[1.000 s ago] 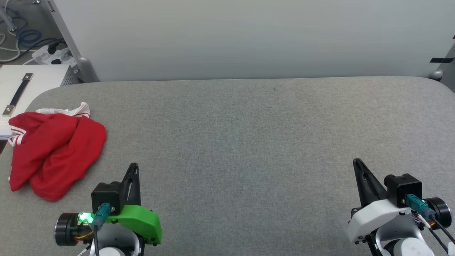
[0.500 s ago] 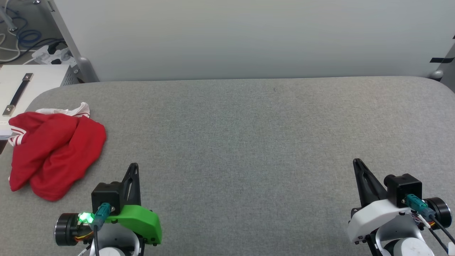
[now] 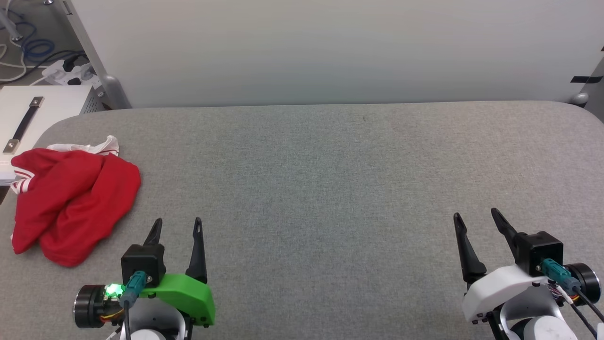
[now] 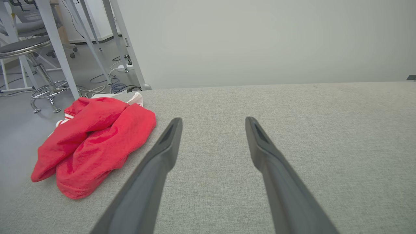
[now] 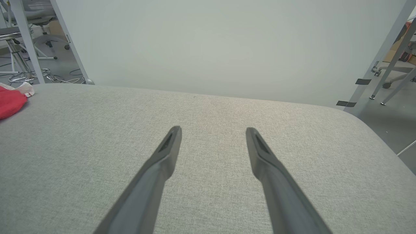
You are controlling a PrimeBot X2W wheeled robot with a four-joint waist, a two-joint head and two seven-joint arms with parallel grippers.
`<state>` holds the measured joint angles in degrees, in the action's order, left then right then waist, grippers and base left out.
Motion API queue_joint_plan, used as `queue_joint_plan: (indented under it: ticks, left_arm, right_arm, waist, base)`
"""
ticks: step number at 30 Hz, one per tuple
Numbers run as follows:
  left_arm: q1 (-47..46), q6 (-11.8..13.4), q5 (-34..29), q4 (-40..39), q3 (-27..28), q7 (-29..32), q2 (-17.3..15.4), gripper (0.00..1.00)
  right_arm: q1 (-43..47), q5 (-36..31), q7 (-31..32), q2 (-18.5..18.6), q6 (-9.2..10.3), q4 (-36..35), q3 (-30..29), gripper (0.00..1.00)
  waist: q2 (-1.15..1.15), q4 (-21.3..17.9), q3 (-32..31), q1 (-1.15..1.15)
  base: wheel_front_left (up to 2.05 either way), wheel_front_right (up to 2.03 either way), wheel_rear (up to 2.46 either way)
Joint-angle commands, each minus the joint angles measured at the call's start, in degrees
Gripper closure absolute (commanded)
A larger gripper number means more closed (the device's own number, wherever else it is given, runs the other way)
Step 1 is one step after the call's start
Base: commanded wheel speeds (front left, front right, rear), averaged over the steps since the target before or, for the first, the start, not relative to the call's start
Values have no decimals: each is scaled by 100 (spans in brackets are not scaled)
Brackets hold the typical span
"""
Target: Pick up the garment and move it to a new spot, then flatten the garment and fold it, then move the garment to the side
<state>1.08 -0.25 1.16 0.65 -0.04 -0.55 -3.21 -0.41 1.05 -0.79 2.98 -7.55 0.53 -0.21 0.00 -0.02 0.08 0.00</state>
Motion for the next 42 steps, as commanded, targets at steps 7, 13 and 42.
queue_joint_plan:
  ticks: [7,13,42]
  left_arm:
    - [-5,2,122,58,-28,-134,4,0]
    - [-4,-5,174,83,-44,-205,6,0]
    - [-7,-141,410,-145,-129,-573,14,0]
  right_arm:
    - [-4,131,-130,-1,1,30,-41,0]
    - [2,200,-200,-2,1,12,-54,0]
    - [20,452,-563,-4,3,-67,-101,0]
  waist:
    - [0,-4,8,0]
    - [0,-8,11,0]
    - [0,5,81,0]
  base:
    - [0,0,0]
    - [0,0,0]
    - [0,0,0]
